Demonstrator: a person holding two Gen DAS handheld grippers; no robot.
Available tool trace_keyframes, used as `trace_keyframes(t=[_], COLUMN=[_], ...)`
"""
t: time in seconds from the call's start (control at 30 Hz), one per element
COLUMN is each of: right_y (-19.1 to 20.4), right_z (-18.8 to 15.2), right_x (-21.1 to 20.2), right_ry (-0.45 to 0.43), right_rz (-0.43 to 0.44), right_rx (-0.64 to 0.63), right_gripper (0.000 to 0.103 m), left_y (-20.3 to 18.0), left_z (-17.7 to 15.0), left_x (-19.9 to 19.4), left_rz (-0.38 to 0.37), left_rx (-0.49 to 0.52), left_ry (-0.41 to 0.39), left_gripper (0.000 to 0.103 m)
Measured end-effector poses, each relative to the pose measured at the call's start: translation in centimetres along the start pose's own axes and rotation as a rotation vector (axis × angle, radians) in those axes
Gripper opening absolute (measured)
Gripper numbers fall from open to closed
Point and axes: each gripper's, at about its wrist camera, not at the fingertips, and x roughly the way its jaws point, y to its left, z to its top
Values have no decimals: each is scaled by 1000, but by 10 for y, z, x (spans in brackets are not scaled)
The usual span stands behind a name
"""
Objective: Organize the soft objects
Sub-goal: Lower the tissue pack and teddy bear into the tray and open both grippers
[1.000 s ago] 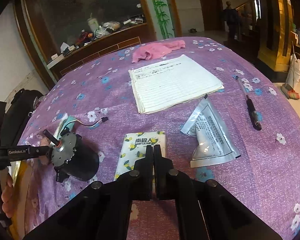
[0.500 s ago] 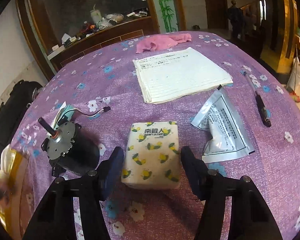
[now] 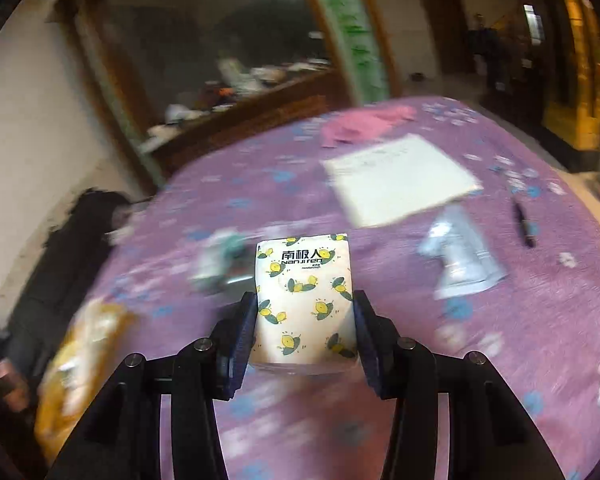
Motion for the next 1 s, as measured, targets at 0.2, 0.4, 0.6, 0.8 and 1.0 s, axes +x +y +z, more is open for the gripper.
trace_keyframes(t=[0.2, 0.4, 0.6, 0.8, 1.0], right_y=[100, 183, 247, 298, 321], right_z=[-23, -35, -41, -42, -55], right_x=[-18, 15, 59, 109, 117], right_ry=[65, 170, 228, 265, 248], right_rz=[177, 283, 265, 192, 150], right_rx=[-186, -340, -472, -542, -567], right_gripper=[46, 46, 46, 47, 55], left_y=[35, 56, 57, 60, 79], left_z=[7, 18, 31, 39, 41], left_x=[7, 30, 60, 99, 105], left_rz=[62, 75, 70, 68, -6], left_rx=[-24, 6, 81, 111, 10], left_ry=[-9, 6, 37, 109, 128], left_gripper=[38, 38, 38, 41, 52])
